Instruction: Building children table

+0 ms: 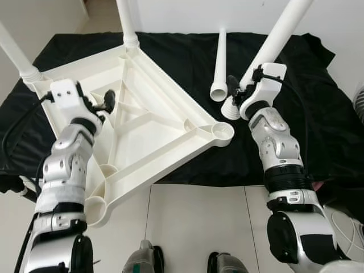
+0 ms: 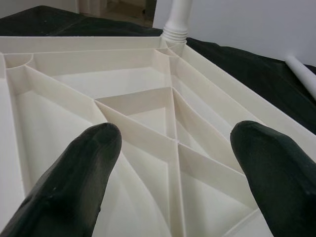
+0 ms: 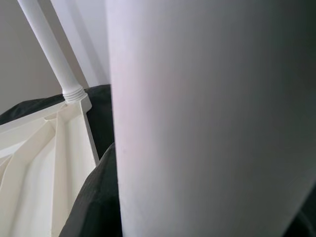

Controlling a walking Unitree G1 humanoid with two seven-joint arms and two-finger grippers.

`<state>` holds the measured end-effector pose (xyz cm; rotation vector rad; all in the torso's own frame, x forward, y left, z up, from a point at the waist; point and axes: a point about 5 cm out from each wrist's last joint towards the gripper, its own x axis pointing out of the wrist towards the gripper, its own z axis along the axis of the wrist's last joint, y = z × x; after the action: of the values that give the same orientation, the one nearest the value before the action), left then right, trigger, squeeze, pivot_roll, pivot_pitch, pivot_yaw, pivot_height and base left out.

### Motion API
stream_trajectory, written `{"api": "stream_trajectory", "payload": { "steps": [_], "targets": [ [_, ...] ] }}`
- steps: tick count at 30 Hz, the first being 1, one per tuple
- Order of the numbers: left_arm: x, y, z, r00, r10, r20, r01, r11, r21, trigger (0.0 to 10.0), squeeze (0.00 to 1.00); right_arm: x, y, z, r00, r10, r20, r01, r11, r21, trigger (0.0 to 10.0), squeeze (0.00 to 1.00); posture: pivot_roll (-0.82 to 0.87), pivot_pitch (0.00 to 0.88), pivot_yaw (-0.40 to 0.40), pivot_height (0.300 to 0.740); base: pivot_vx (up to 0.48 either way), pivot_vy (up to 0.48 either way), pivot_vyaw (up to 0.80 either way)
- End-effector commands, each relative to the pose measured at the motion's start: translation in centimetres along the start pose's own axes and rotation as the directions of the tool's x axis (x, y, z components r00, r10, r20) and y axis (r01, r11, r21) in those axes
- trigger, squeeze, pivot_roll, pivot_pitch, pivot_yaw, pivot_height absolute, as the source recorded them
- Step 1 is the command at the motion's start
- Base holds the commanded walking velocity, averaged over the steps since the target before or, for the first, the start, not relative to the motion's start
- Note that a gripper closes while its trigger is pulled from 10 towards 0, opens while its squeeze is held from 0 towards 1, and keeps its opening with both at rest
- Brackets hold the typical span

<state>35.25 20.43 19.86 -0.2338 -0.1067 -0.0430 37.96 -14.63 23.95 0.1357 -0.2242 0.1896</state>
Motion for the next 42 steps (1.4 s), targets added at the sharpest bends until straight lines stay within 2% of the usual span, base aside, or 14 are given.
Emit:
{"api": "stream_trajectory", "payload": {
  "steps": [1,10,22,23,24,25,26,27,29,30,31,33,38,42],
  "targets": [
    [-1.1,-0.9,-1.1,0.998,-0.066,-0.012,0.066,0.998,0.007,10.0,0.00,-0.2,0.1,0.3,0.999,-0.002,0.033,0.002,1.000,0.003,10.0,0.00,-0.06,0.078,0.096,0.740,0.000,0.000,0.00],
    [-3.8,-3.2,-3.5,0.974,-0.219,-0.051,0.221,0.975,0.024,10.0,0.00,-0.4,0.3,-0.1,0.999,-0.007,0.033,0.006,1.000,0.007,10.0,0.00,-0.05,0.073,0.098,0.740,0.000,0.000,0.00],
    [-5.6,-4.3,-4.9,0.954,-0.298,-0.019,0.299,0.954,0.024,10.0,0.00,-0.6,0.4,-0.2,0.999,-0.011,0.041,0.011,1.000,0.005,10.0,0.00,-0.05,0.047,0.102,0.740,0.000,0.000,0.00],
    [-5.9,-4.8,-5.0,0.943,-0.331,-0.017,0.332,0.943,0.035,10.0,0.00,-0.6,0.4,-0.2,0.999,-0.011,0.044,0.011,1.000,0.005,10.0,0.00,-0.05,0.047,0.102,0.740,0.000,0.000,0.00],
    [-6.5,-6.6,-5.0,0.894,-0.446,-0.030,0.447,0.893,0.048,10.0,0.00,-0.5,0.5,-0.2,0.999,-0.011,0.048,0.010,1.000,0.006,10.0,0.00,-0.04,0.048,0.096,0.740,0.000,0.000,0.00],
    [-6.5,-6.6,-5.0,0.894,-0.446,-0.030,0.447,0.893,0.048,10.0,0.00,-0.5,0.5,-0.2,0.999,-0.011,0.048,0.010,1.000,0.006,10.0,0.00,-0.04,0.048,0.096,0.740,0.000,0.000,0.00],
    [-7.0,-7.7,-5.0,0.852,-0.522,-0.041,0.524,0.850,0.052,10.0,0.00,-0.5,0.5,-0.1,0.999,-0.010,0.051,0.010,1.000,0.006,10.0,0.00,-0.04,0.048,0.096,0.740,0.000,0.000,0.00],
    [-7.0,-7.7,-5.0,0.852,-0.522,-0.041,0.524,0.850,0.052,10.0,0.00,-0.5,0.5,-0.1,0.999,-0.010,0.051,0.010,1.000,0.006,10.0,0.00,-0.04,0.048,0.096,0.740,0.000,0.000,0.00],
    [-7.8,-10.4,-5.0,0.752,-0.656,-0.063,0.658,0.743,0.124,10.0,0.00,-0.6,0.8,-0.3,0.999,-0.005,0.051,0.004,1.000,0.010,10.0,0.00,-0.04,0.051,0.093,0.740,0.000,0.000,0.00],
    [-7.8,-10.4,-5.0,0.752,-0.656,-0.063,0.658,0.743,0.124,10.0,0.00,-0.6,0.8,-0.3,0.999,-0.005,0.051,0.004,1.000,0.010,10.0,0.00,-0.04,0.051,0.093,0.740,0.000,0.000,0.00],
    [-7.9,-11.3,-5.5,0.718,-0.691,-0.085,0.696,0.708,0.123,10.0,0.00,-0.6,0.9,-0.5,0.999,-0.002,0.045,0.002,1.000,0.012,10.0,0.00,-0.03,0.053,0.086,0.740,0.000,0.000,0.00],
    [-7.9,-11.3,-5.5,0.718,-0.691,-0.085,0.696,0.708,0.123,10.0,0.00,-0.6,0.9,-0.5,0.999,-0.002,0.045,0.002,1.000,0.012,10.0,0.00,-0.03,0.053,0.086,0.740,0.000,0.000,0.00],
    [-8.1,-13.4,-7.1,0.630,-0.762,-0.150,0.772,0.596,0.220,10.0,0.00,-0.6,1.1,-0.8,1.000,-0.001,0.030,0.001,1.000,0.011,10.0,0.00,-0.04,0.061,0.080,0.740,0.000,0.000,0.00],
    [-8.1,-13.9,-7.5,0.603,-0.780,-0.167,0.795,0.567,0.216,10.0,0.00,-0.6,1.1,-0.8,1.000,-0.002,0.029,0.002,1.000,0.008,10.0,0.00,-0.04,0.061,0.080,0.740,0.000,0.000,0.00]
  ]
}}
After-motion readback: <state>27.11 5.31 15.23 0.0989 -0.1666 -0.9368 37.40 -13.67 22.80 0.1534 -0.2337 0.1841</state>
